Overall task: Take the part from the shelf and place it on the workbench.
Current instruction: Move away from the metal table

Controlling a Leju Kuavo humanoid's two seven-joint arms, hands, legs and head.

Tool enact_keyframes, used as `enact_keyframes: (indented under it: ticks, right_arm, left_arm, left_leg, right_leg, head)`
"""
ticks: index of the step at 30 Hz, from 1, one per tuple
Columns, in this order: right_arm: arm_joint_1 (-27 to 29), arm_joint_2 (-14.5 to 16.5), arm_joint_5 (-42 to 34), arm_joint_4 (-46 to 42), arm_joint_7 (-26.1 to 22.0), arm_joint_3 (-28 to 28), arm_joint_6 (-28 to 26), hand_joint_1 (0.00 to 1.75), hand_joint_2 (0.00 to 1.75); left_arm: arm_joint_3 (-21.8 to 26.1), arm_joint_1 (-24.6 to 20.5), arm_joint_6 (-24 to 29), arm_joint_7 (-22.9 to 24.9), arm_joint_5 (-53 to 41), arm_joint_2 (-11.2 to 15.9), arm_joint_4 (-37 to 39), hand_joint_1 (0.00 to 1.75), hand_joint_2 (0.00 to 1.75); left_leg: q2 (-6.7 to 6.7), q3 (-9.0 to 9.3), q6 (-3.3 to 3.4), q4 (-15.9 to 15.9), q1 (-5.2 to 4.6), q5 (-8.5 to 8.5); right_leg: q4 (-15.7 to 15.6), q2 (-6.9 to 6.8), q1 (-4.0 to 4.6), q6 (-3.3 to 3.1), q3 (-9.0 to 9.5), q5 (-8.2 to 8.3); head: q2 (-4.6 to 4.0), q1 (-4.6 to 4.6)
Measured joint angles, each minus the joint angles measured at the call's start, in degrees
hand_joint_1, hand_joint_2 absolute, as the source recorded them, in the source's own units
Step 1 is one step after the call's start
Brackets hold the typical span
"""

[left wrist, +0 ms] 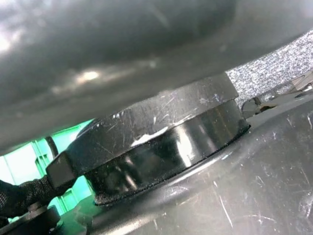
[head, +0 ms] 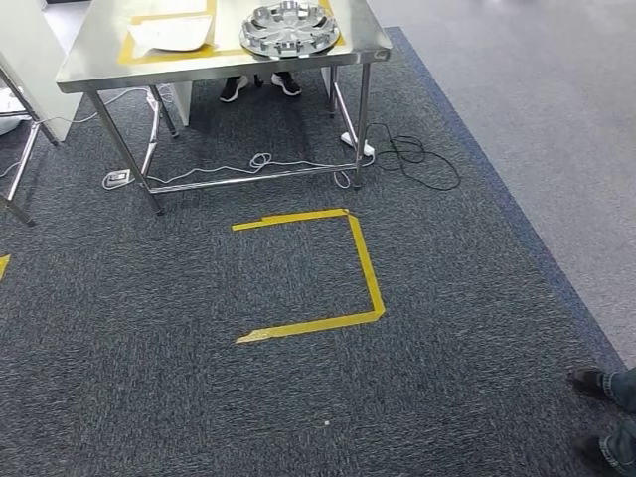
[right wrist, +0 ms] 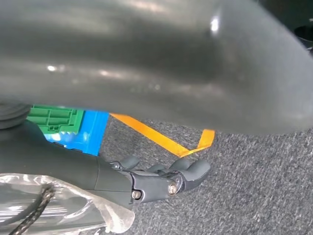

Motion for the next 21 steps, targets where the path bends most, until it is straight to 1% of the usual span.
enact_keyframes:
  ticks: [3,9,21]
  right_arm:
    - [0.0,0.0,-0.4,0.0,0.0,-0.4,0.0,0.0,0.0]
    - [0.0,0.0,-0.8,0.0,0.0,-0.8,0.0,0.0,0.0]
    - [0.0,0.0,-0.8,0.0,0.0,-0.8,0.0,0.0,0.0]
  left_arm:
    - [0.0,0.0,0.0,0.0,0.0,0.0,0.0,0.0,0.0]
    - [0.1,0.0,-0.8,0.0,0.2,0.0,0.0,0.0,0.0]
    - [0.1,0.0,-1.0,0.0,0.3,0.0,0.0,0.0,0.0]
  left_leg:
    - [0.0,0.0,-0.16,-0.1,0.07,0.17]
    - [0.0,-0.08,-0.38,-0.1,0.14,0.16]
    - [0.0,-0.3,-0.42,0.0,0.02,0.14]
  right_leg:
    - [0.1,0.0,0.08,-0.13,-0.08,0.08]
    - [0.1,0.0,0.11,-0.18,-0.13,0.07]
    - [0.1,0.01,-0.09,-0.07,-0.29,0.15]
  head:
    - [0.0,0.01]
    - [0.0,0.03]
    - [0.0,0.03]
